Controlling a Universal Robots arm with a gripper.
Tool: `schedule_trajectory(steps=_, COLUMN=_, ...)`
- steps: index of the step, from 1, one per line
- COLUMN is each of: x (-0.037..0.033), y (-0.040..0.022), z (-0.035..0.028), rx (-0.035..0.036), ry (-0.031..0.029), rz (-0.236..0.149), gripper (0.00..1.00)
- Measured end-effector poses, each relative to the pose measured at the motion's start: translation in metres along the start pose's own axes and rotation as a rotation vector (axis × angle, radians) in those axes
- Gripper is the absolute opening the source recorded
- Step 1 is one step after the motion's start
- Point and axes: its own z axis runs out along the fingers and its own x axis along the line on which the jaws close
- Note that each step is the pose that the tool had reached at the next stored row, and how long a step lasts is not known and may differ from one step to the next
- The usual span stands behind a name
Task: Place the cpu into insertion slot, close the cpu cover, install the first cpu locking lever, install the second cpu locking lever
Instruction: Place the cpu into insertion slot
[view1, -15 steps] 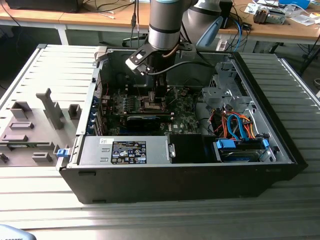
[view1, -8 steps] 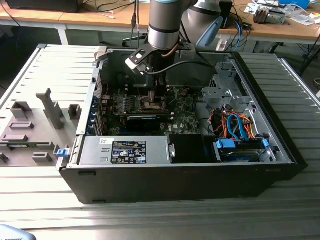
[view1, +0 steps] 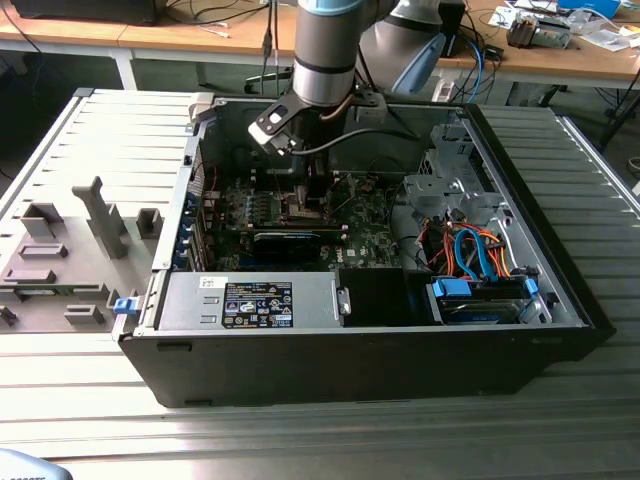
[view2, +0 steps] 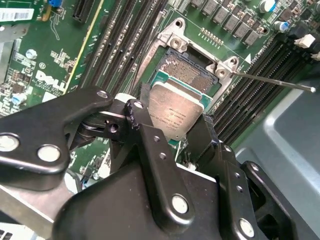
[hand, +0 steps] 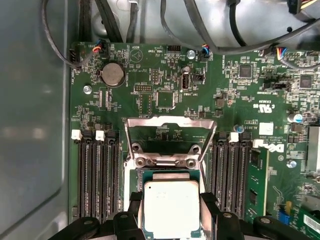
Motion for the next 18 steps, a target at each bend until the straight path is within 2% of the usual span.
schedule_trajectory(steps=6, x=0.001, y=-0.0061, z=0.0099, rx=0.0001, ry=-0.0001, rz=0.0, gripper=0.54)
schedule_trajectory(steps=18, x=0.0044, y=-0.0089, z=0.0228, rx=0.0008, ry=-0.0001, rz=0.028, gripper=0.54)
